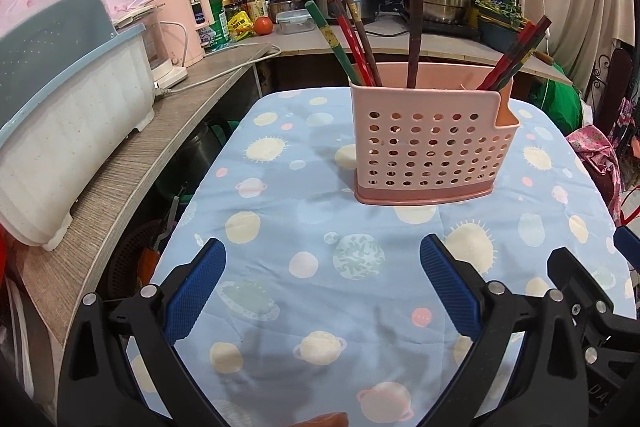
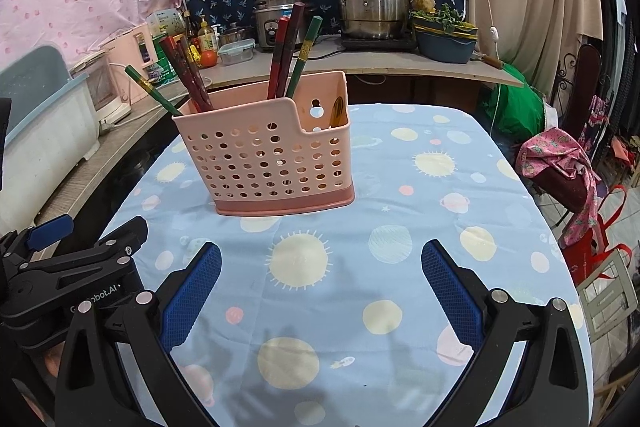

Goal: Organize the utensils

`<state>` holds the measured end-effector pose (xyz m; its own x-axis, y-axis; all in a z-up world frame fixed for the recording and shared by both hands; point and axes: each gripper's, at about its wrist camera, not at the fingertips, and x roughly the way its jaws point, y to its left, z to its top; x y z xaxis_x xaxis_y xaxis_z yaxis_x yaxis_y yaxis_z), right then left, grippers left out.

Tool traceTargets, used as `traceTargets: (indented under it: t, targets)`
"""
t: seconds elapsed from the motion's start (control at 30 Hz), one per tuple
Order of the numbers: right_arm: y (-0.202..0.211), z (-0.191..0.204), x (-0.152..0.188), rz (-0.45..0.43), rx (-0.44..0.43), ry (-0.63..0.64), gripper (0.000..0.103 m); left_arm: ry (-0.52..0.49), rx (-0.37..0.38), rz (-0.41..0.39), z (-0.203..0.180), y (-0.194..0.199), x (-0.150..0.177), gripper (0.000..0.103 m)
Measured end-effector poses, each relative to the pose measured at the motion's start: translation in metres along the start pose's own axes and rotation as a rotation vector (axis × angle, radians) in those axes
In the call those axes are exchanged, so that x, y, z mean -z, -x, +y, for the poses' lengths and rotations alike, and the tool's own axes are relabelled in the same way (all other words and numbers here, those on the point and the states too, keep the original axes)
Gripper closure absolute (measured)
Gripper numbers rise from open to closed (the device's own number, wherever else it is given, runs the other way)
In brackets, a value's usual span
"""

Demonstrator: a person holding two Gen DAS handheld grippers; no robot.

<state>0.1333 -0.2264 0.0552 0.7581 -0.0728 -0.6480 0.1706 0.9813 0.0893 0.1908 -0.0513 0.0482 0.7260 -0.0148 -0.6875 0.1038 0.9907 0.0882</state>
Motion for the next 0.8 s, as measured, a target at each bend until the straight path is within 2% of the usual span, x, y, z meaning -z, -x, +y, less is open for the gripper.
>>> traceTargets:
  t: [0.8]
  targets:
    - [-0.0059,-0.0016,-0.0062,0.000,0.003,-0.009,0.006,-0.013,-0.004,-0.021,-0.0054,0.0017,-0.0091,0.010]
